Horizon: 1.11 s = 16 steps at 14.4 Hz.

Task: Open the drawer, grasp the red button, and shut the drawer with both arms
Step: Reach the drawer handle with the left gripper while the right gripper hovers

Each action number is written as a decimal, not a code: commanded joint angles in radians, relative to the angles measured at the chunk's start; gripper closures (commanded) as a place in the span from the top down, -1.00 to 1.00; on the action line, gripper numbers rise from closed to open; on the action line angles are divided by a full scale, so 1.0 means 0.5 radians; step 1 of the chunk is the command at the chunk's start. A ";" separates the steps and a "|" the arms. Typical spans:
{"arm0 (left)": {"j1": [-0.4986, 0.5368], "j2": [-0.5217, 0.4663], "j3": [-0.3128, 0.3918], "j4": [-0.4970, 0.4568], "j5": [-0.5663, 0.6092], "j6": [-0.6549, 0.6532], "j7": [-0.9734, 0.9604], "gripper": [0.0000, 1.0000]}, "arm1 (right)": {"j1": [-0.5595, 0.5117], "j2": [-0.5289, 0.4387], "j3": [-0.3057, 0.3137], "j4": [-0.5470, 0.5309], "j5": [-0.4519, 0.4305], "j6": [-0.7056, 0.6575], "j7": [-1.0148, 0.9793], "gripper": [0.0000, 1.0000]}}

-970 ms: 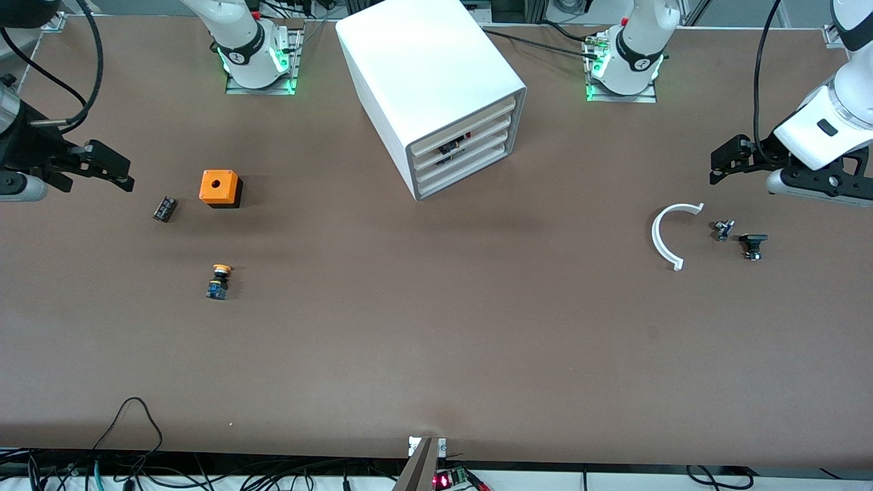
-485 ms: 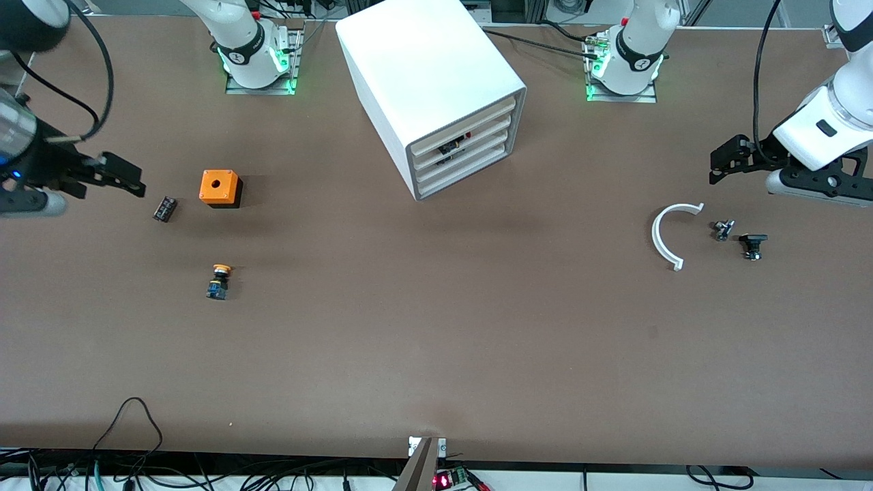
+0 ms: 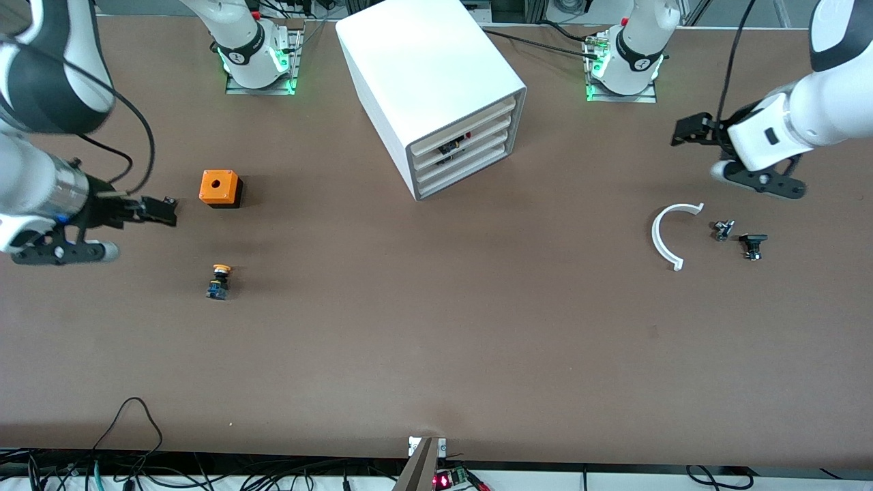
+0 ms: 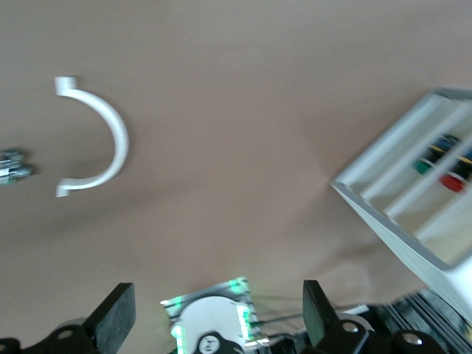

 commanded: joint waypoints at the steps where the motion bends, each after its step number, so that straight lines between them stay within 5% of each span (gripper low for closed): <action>1: 0.006 0.062 0.005 -0.002 -0.210 -0.073 0.226 1.00 | -0.017 0.000 0.015 -0.165 0.028 0.216 -0.036 1.00; 5: 0.027 0.219 0.005 -0.069 -0.565 0.040 0.554 1.00 | -0.011 0.117 0.018 -0.209 0.037 0.348 0.059 1.00; 10: -0.012 0.262 -0.047 -0.532 -1.142 0.592 0.950 1.00 | 0.044 0.246 0.024 -0.307 0.037 0.581 0.335 1.00; 16: -0.013 0.415 -0.210 -0.830 -1.593 0.758 1.324 1.00 | 0.261 0.372 0.024 -0.292 0.034 0.613 0.926 1.00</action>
